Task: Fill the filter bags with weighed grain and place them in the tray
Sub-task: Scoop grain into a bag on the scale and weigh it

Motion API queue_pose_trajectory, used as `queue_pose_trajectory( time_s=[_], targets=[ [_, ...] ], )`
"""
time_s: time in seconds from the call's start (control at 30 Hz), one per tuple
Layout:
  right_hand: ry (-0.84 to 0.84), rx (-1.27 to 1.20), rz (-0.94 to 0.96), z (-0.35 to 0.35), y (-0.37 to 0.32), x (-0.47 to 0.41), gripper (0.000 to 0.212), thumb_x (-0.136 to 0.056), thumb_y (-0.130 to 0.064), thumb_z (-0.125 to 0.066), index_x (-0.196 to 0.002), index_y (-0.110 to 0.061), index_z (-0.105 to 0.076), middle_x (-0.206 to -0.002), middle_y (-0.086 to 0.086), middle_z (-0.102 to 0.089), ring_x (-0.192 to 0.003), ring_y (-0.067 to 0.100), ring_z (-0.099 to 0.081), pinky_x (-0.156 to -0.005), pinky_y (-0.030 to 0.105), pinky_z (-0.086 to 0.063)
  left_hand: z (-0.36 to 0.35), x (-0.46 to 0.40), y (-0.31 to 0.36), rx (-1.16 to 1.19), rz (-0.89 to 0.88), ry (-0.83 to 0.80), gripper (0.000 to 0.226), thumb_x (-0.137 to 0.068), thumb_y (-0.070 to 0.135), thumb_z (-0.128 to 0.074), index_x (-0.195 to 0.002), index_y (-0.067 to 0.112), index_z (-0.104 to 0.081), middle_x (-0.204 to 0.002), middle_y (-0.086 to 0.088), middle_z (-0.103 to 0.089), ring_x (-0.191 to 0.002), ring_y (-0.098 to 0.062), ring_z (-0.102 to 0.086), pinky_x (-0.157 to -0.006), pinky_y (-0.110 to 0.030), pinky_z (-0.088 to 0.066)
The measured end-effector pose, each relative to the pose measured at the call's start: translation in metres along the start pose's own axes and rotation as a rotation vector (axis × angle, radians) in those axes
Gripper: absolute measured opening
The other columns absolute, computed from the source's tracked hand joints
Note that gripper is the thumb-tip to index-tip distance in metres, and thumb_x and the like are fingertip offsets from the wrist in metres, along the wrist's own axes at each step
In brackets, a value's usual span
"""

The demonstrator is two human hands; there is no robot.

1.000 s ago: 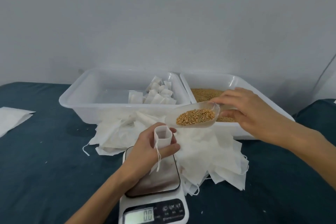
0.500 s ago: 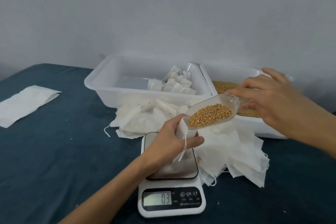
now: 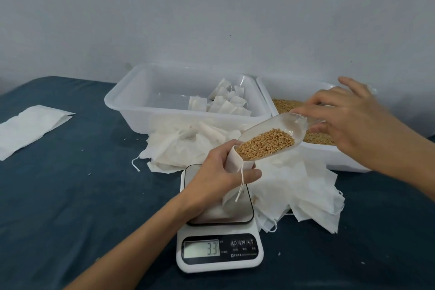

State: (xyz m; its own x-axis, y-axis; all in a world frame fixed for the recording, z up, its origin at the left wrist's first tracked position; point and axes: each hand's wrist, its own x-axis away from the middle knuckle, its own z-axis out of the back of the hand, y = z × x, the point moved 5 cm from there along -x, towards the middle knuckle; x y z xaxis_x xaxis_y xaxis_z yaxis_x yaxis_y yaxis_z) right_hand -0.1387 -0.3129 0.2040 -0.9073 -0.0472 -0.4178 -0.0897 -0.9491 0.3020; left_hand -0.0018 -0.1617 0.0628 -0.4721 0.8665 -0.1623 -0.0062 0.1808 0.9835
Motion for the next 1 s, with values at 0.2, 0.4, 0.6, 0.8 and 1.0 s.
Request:
queue_pose_trajectory(
  time_s=[0.2,0.4,0.6,0.8,1.0],
  targets=[
    [0.038,-0.003,0.018,0.0004,-0.0004,0.0009,0.046,-0.078,0.006,-0.079,-0.12,-0.012,-0.073,-0.098,0.005,-0.066,-0.091,0.036,-0.065,-0.114,0.061,-0.026,-0.0007,0.0009,0.0004,0.017,0.021,0.004,0.043,-0.087,-0.001,-0.08,-0.125,0.006,-0.061,-0.098,0.007,-0.076,-0.089,-0.009,-0.072,-0.082,-0.02,-0.054],
    [0.048,0.011,0.026,0.0007,-0.002,0.0013,0.046,-0.077,0.007,-0.08,-0.119,-0.011,-0.073,-0.099,0.005,-0.067,-0.092,0.036,-0.066,-0.113,0.062,-0.027,0.0003,0.0016,0.0002,0.004,0.049,0.019,0.046,-0.086,0.002,-0.082,-0.126,0.011,-0.061,-0.096,0.001,-0.076,-0.084,-0.011,-0.07,-0.076,-0.024,-0.054],
    [0.048,0.014,0.025,0.0006,-0.0025,0.002,0.045,-0.078,0.004,-0.079,-0.12,-0.012,-0.073,-0.099,0.005,-0.067,-0.092,0.036,-0.066,-0.114,0.061,-0.026,0.0012,0.0018,0.0005,-0.011,0.041,0.02,0.045,-0.084,0.003,-0.084,-0.122,0.015,-0.063,-0.098,-0.005,-0.077,-0.082,-0.012,-0.071,-0.075,-0.027,-0.055],
    [0.061,0.002,0.028,0.0002,-0.0023,0.0023,0.046,-0.077,0.007,-0.079,-0.119,-0.012,-0.072,-0.098,0.003,-0.066,-0.091,0.034,-0.065,-0.114,0.061,-0.027,0.0025,0.0017,0.0013,-0.023,0.013,0.022,0.047,-0.08,0.01,-0.086,-0.121,0.022,-0.065,-0.11,-0.01,-0.077,-0.089,-0.016,-0.074,-0.082,-0.028,-0.058],
    [0.065,0.005,0.03,-0.0019,-0.0015,0.0027,0.047,-0.076,0.005,-0.08,-0.119,-0.013,-0.072,-0.098,0.003,-0.065,-0.089,0.033,-0.065,-0.113,0.061,-0.027,0.0021,0.0017,0.0016,-0.026,0.013,0.025,0.05,-0.082,0.006,-0.086,-0.124,0.02,-0.065,-0.11,-0.007,-0.078,-0.091,-0.015,-0.074,-0.083,-0.026,-0.058]
  ],
)
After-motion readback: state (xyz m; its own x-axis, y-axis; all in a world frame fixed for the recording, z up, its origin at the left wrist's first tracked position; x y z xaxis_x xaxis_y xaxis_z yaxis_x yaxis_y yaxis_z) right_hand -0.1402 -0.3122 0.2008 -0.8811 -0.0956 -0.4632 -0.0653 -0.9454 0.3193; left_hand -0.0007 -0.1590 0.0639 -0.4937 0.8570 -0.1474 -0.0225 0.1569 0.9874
